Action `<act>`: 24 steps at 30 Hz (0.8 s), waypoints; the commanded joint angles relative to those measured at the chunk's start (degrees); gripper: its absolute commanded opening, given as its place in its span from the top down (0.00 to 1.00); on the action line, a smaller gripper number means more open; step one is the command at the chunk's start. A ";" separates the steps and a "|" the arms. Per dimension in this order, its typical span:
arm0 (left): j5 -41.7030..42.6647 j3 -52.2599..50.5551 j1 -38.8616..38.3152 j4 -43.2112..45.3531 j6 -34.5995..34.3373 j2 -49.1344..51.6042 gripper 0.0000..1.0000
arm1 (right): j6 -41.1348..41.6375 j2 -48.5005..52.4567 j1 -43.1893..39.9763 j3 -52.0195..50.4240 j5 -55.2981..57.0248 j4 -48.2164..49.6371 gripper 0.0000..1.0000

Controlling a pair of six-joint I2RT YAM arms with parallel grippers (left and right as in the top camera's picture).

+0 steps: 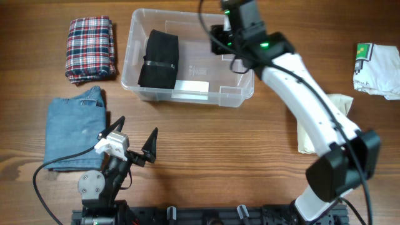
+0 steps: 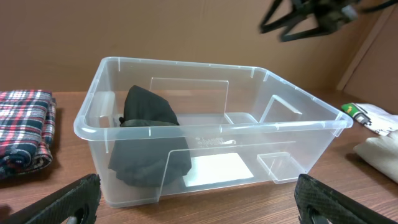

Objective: Pack container
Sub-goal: 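Press the black garment flat and withdraw the right gripper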

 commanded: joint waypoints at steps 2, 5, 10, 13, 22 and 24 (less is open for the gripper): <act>-0.11 -0.37 0.46 0.13 0.68 -0.46 0.00 | -0.94 2.19 -3.80 0.11 4.59 -9.40 0.37; -0.11 -0.37 0.46 0.13 0.70 -0.46 0.00 | -1.03 4.52 -5.01 -0.13 4.35 -11.13 0.38; -0.11 -0.37 0.46 0.13 0.70 -0.46 0.00 | -1.14 6.64 -6.45 -0.17 4.87 -11.72 0.39; -0.11 -0.37 0.46 0.13 0.70 -0.46 0.00 | -1.09 6.71 -8.04 -0.20 4.83 -11.80 0.39; -0.11 -0.37 0.46 0.13 0.70 -0.46 0.00 | -1.11 8.85 -9.44 -0.20 1.09 -11.67 0.39; -0.11 -0.37 0.46 0.13 0.70 -0.46 0.00 | -1.11 10.34 -9.46 -0.20 0.90 -11.61 0.39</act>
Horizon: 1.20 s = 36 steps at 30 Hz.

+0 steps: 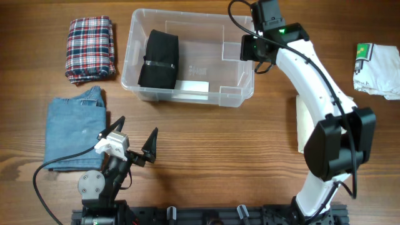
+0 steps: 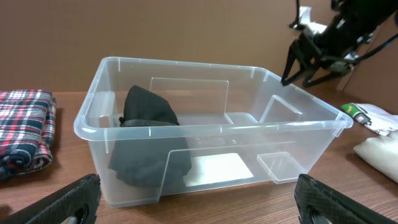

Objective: Pack container
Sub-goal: 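Press the black garment flat and withdraw the right gripper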

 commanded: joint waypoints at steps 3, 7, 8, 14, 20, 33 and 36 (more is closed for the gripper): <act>-0.11 -0.37 0.46 0.11 0.70 -0.46 0.00 | -0.74 5.01 0.39 -0.59 -1.75 0.33 0.43; -0.11 -0.37 0.46 0.11 0.70 -0.46 0.00 | -0.74 5.20 0.37 -0.59 -0.92 0.72 0.53; -0.11 -0.37 0.46 0.11 0.70 -0.46 0.00 | -0.76 5.20 0.37 -0.59 0.09 0.83 0.57; -0.11 -0.37 0.46 0.11 0.70 -0.46 0.00 | -5.35 5.20 0.31 -0.57 1.11 1.70 0.66; -0.11 -0.37 0.46 0.11 0.70 -0.46 0.00 | -5.44 3.76 -0.24 -0.35 1.25 1.64 0.67; -0.11 -0.37 0.46 0.11 0.70 -0.46 0.00 | -6.67 3.23 -1.99 0.74 1.20 0.11 0.67; -0.11 -0.37 0.46 0.11 0.70 -0.46 0.00 | -8.50 3.23 -1.99 1.03 0.81 1.20 0.71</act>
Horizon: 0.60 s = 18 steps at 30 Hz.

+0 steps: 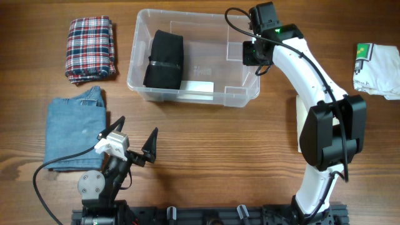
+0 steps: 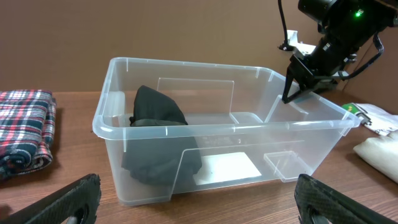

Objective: Pack container
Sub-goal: 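Press the black garment flat and withdraw the right gripper, then move the right gripper to the cream folded cloth and grasp it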

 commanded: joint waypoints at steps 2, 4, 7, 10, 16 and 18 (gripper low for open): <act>-0.11 -0.37 0.46 0.13 0.70 -0.46 0.00 | -4.42 -1.64 -0.63 1.07 1.25 1.51 0.71; -0.11 -0.37 0.46 0.15 0.70 -0.46 0.00 | -5.99 -1.64 -0.87 1.07 1.03 2.54 0.71; -0.11 -0.37 0.46 0.13 0.68 -0.46 0.00 | -7.78 -1.64 -1.46 1.07 0.79 4.24 0.71; -0.11 -0.37 0.46 0.13 0.70 -0.46 0.00 | -11.19 -1.64 -2.12 1.07 -3.21 5.44 0.71; -0.11 -0.37 0.46 0.13 0.70 -0.46 0.00 | -11.02 -1.64 -2.38 1.07 -3.78 5.66 0.72; -0.11 -0.37 0.46 0.13 0.70 -0.46 0.00 | -11.10 -1.64 -2.38 1.07 -3.78 5.70 0.72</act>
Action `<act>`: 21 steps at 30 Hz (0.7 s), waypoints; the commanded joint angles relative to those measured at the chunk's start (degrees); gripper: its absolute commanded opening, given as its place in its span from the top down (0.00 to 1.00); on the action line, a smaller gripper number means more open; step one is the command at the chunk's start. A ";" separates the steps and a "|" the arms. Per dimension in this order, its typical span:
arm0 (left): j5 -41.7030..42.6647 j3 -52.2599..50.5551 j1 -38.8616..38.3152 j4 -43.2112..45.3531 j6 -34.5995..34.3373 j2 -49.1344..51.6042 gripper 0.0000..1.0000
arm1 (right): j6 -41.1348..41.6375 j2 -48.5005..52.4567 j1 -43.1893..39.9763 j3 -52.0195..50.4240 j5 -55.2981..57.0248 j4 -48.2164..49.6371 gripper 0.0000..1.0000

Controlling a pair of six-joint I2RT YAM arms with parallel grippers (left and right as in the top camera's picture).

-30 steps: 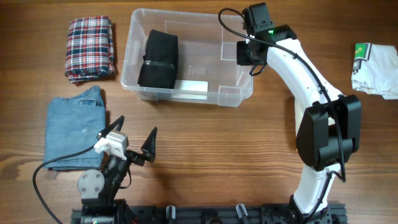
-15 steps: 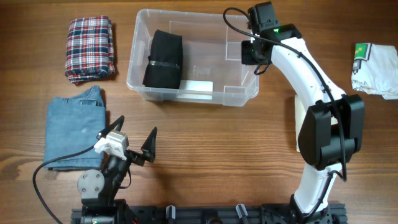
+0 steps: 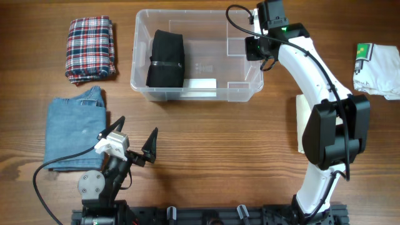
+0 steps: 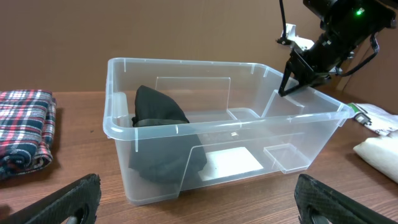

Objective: Pack container
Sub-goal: 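Move the right gripper to the cream folded cloth and grasp it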

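Note:
A clear plastic container (image 3: 197, 97) stands at the back middle of the table, with a folded black garment (image 3: 166, 59) upright in its left half. My right gripper (image 3: 257, 50) sits at the container's right wall, its fingers on either side of the rim, shut on it. The left wrist view shows the container (image 4: 230, 124), the black garment (image 4: 158, 115) and the right gripper (image 4: 289, 78) on the far right rim. My left gripper (image 3: 137, 126) rests open near the front edge, well short of the container, nothing between its fingers (image 4: 68, 199).
A folded plaid cloth (image 3: 91, 49) lies left of the container, and folded denim (image 3: 75, 128) in front of it. A cream cloth (image 3: 303, 125) lies partly under the right arm. A white shirt with green print (image 3: 378, 69) is at the far right.
The container has shifted a little to the right and turned slightly, with my right gripper still on its right rim. The left arm has not moved.
My right gripper first hung over the container's back right part. Then it stood at the right wall. After that the container sat further right with the gripper on its rim, and now it is further right again.

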 commanded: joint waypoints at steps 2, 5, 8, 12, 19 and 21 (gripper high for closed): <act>-0.11 -0.37 0.46 0.13 0.70 -0.46 0.00 | -2.47 -1.64 -0.24 1.07 -0.09 0.55 0.71; -0.11 -0.37 0.46 0.13 0.70 -0.46 0.00 | -2.49 -1.66 -0.24 1.09 -0.02 0.96 0.63; -0.11 -0.37 0.46 0.13 0.70 -0.46 0.00 | -2.47 -2.62 -0.24 1.14 1.09 1.73 0.51; -0.11 -0.37 0.46 0.13 0.68 -0.46 0.00 | -1.95 -7.45 -0.28 2.51 6.75 0.09 0.42; -0.11 -0.37 0.46 0.13 0.70 -0.46 0.00 | 0.83 -19.23 -4.63 3.26 11.39 -7.34 0.33; -0.11 -0.37 0.46 0.13 0.70 -0.46 0.00 | 2.19 -20.96 -6.64 3.26 11.39 -12.24 0.32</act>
